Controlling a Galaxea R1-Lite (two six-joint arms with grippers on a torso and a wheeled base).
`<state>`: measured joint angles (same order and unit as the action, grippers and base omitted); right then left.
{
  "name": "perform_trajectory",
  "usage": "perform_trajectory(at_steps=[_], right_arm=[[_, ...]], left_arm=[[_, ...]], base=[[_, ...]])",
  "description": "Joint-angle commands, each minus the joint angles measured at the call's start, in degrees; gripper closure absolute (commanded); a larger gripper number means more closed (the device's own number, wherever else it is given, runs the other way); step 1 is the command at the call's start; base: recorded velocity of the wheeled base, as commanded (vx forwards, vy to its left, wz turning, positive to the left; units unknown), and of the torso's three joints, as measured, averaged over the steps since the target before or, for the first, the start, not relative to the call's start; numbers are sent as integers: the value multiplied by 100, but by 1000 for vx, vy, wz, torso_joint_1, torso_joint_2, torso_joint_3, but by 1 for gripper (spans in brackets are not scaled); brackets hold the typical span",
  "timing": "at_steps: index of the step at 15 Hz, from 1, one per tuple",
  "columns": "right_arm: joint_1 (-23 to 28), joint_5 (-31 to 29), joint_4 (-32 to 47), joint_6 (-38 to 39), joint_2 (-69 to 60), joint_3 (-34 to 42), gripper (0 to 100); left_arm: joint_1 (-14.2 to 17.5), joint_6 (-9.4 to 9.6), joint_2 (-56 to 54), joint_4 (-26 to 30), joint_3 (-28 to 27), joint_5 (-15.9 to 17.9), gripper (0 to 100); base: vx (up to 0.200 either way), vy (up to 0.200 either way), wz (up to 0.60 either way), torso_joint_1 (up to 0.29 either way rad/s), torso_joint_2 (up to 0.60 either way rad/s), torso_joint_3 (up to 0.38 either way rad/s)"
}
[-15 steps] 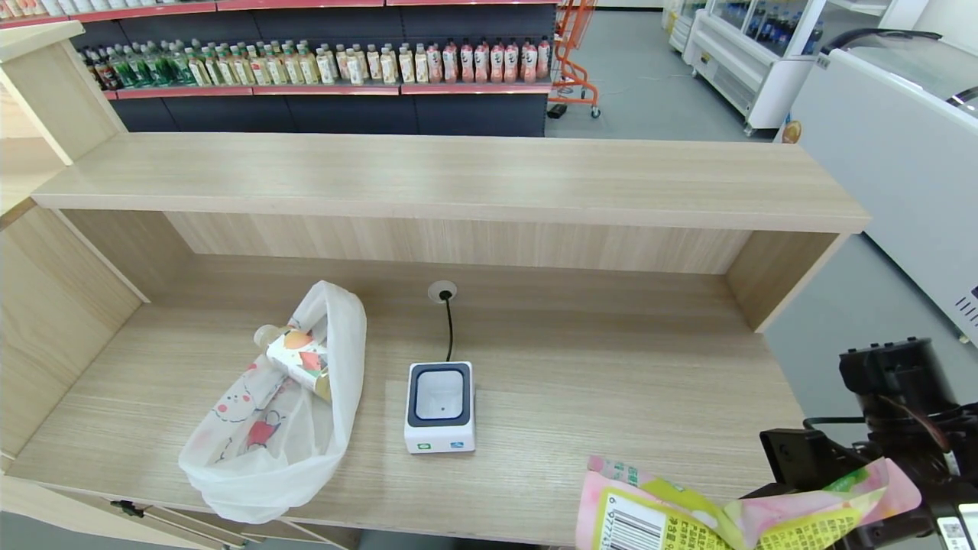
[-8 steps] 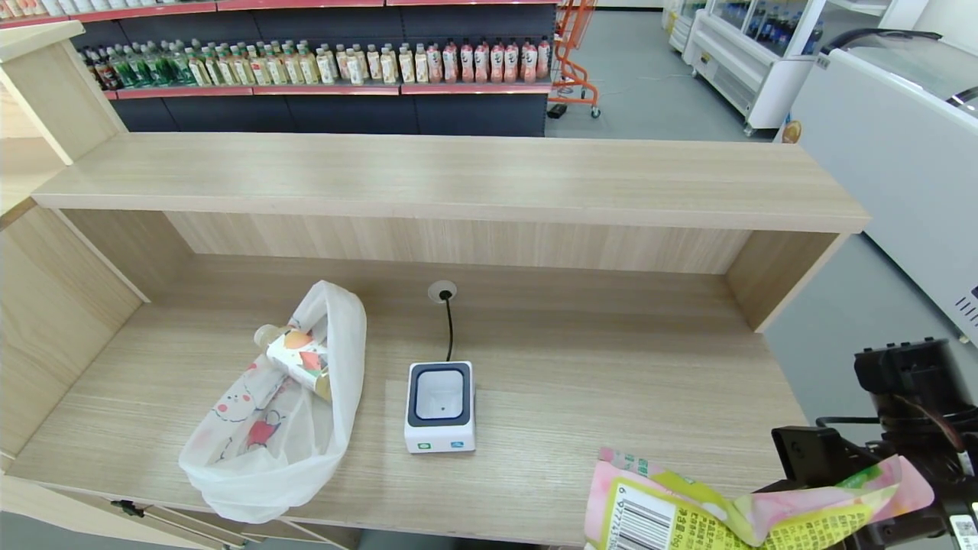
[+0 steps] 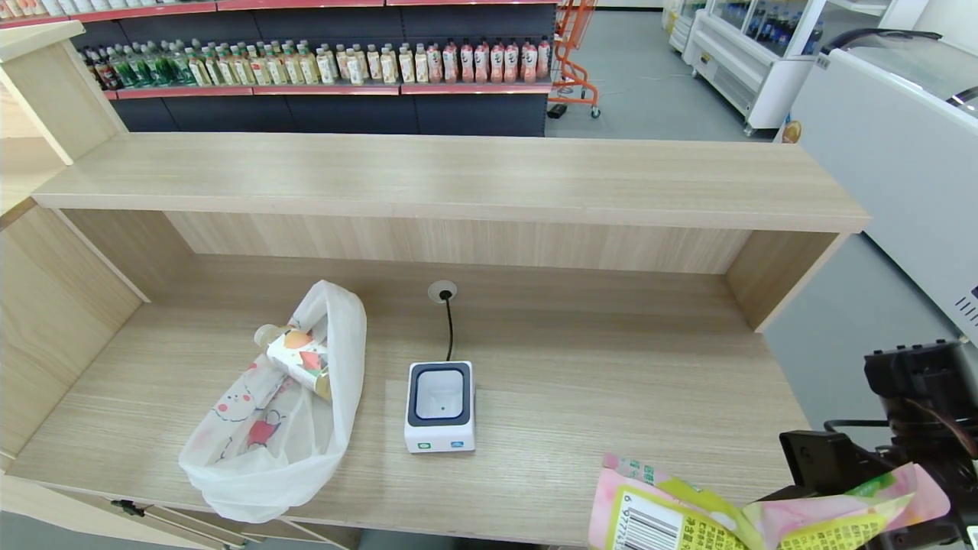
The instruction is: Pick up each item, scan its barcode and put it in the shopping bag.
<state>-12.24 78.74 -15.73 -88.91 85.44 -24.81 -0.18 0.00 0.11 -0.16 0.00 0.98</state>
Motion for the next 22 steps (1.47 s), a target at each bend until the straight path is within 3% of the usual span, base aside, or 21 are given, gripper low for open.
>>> perform_trajectory(at_steps=[1, 4, 5, 7, 9, 10, 11, 14, 16, 19, 22], right_arm=[[-50, 1, 26, 5, -107, 20, 100], [-42, -60, 430, 128, -450, -94, 100], [-33, -210, 738, 778, -722, -428, 100], [73, -1238, 1274, 3371, -1434, -1184, 100], [-94, -2425, 1300, 6649, -1847, -1799, 100], [-587, -3453, 1300, 8715, -1926, -2221, 100], [-991, -4191, 1274, 10103, -1830, -2582, 100], [-1729, -6002, 1239, 13232, -1373, -3434, 100], [-1993, -6679, 1344, 15192, -1091, -3812, 100], [-2107, -6670, 1898, 16704, -907, -3812, 100], [-2327, -6406, 2680, 16933, -872, -4216, 100]], left_arm=[[1, 0, -2, -2, 0, -1, 0], [1, 0, -2, -2, 0, -1, 0], [1, 0, -2, -2, 0, -1, 0], [1, 0, -2, -2, 0, -1, 0], [1, 0, -2, -2, 0, -1, 0], [1, 0, -2, -2, 0, -1, 0], [1, 0, -2, -2, 0, -1, 0], [1, 0, -2, -2, 0, -1, 0], [1, 0, -2, -2, 0, -1, 0], [1, 0, -2, -2, 0, -1, 0], [1, 0, -2, -2, 0, -1, 0]], base=[[0, 0, 0, 0, 0, 0], [0, 0, 0, 0, 0, 0], [0, 0, 0, 0, 0, 0], [0, 0, 0, 0, 0, 0], [0, 0, 0, 0, 0, 0], [0, 0, 0, 0, 0, 0], [0, 0, 0, 0, 0, 0], [0, 0, 0, 0, 0, 0], [0, 0, 0, 0, 0, 0], [0, 0, 0, 0, 0, 0], [0, 0, 0, 0, 0, 0]])
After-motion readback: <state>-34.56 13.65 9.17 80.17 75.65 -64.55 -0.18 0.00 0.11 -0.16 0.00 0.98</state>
